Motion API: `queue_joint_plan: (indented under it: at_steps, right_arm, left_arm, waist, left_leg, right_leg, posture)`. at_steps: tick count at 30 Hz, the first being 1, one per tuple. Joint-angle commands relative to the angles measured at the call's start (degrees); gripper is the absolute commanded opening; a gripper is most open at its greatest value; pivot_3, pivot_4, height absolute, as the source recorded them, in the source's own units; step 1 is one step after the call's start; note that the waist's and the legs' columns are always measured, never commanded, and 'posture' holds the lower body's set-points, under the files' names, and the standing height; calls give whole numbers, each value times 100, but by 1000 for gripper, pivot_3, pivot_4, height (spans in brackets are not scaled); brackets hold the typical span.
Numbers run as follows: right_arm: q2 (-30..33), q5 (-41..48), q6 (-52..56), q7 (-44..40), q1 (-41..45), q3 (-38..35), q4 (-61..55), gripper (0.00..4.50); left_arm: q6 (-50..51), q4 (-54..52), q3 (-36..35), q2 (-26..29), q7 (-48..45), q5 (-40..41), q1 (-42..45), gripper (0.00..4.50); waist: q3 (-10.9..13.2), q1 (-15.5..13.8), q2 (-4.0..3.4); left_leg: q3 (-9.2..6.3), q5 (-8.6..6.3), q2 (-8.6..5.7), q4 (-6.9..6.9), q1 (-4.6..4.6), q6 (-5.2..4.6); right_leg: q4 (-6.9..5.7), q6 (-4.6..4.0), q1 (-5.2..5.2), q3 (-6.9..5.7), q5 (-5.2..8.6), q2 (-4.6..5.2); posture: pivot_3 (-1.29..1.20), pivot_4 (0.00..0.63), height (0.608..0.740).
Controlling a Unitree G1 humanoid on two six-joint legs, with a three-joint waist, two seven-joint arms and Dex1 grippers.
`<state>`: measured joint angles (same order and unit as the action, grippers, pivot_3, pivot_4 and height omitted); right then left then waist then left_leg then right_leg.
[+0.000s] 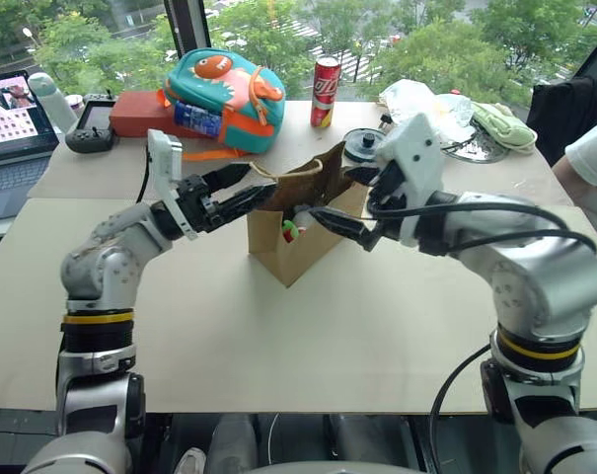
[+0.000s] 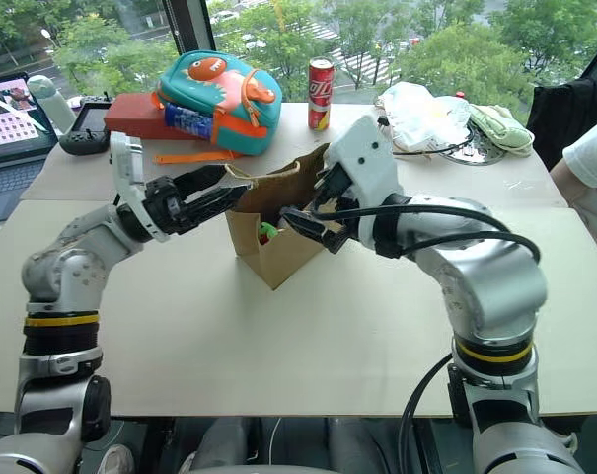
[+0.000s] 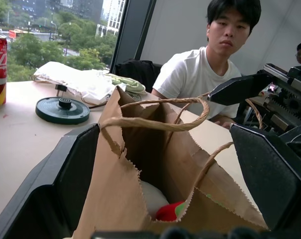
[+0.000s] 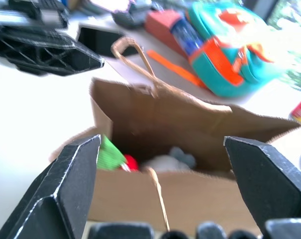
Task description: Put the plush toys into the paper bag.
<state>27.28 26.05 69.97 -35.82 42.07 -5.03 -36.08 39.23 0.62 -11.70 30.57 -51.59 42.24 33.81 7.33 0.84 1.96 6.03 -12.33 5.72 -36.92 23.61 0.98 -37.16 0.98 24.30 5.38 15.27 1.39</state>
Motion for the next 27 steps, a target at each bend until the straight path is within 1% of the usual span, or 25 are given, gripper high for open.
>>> queue_joint_plan:
  at_steps: [1,5,6,7,10,12,14,16,18,23,27]
  right_arm:
    - [182,801,201,-277,-67,-1074,-234,4426]
    - [292,1689,497,-490,-317,-1568,-332,4426]
    - [322,1874,539,-518,-384,-1611,-363,3912]
    - [449,1950,514,-597,-562,-1478,-469,3755]
    - [698,2036,327,-606,-919,-1147,-614,2738]
    - [811,1993,208,-545,-1061,-922,-596,1979]
    - [953,1921,83,-507,-1177,-680,-578,1361]
    - [1064,1808,-47,-453,-1265,-423,-558,640]
    - [1094,1650,-182,-326,-1278,-115,-475,19]
    - [934,1071,-466,133,-1039,708,-23,19]
    - [655,474,-835,399,-621,1393,609,19]
  left_arm:
    - [42,1,-221,355,-208,27,-233,4492]
    - [-210,126,-124,555,-345,-247,-506,4492]
    - [-246,136,-104,575,-368,-291,-542,4500]
    - [-321,132,-56,587,-408,-365,-602,4500]
    - [-486,104,39,562,-478,-502,-734,4500]
    - [-604,88,89,558,-536,-583,-819,4500]
    - [-639,74,89,535,-547,-577,-845,4500]
    - [-678,59,110,530,-563,-622,-859,4500]
    - [-709,49,135,523,-577,-650,-873,4500]
    - [-874,103,248,508,-641,-761,-844,4500]
    - [-1142,270,526,390,-751,-1006,-664,4500]
  waist:
    - [0,2,0]
    - [0,-2,0]
    - [0,-3,0]
    - [0,-3,0]
    - [0,-4,0]
    - [0,-3,0]
    - [0,3,0]
    - [0,7,0]
    - [0,5,0]
    - [0,13,0]
    - [0,-1,0]
  left_leg:
    - [0,0,0,1,-4,0]
    - [0,0,0,4,-4,0]
    - [0,0,0,4,-5,0]
    - [0,0,0,4,-4,0]
    - [0,0,0,4,-4,0]
    - [0,0,0,4,-5,0]
    - [0,0,0,3,-5,0]
    - [0,0,0,3,-6,0]
    - [-1,0,0,4,-7,0]
    - [-1,0,-1,3,-8,0]
    - [-1,0,-1,3,-6,0]
  right_leg:
    - [0,0,-1,0,0,0]
    - [2,-1,-3,-1,1,1]
    - [3,-1,-3,-1,1,0]
    - [3,-1,-3,0,1,0]
    - [4,-1,-5,0,1,1]
    - [5,-1,-6,1,1,1]
    - [4,-1,-5,1,1,1]
    - [2,-1,-4,3,1,0]
    - [2,-1,-4,2,1,0]
    - [2,-1,-3,4,1,0]
    - [4,-1,-3,3,1,0]
  posture:
    - [0,150,722]
    - [0,150,722]
    - [0,150,722]
    - [0,150,722]
    - [0,150,722]
    - [0,150,722]
    - [0,150,722]
    - [0,150,722]
    - [0,150,722]
    - [0,150,722]
    - [0,150,722]
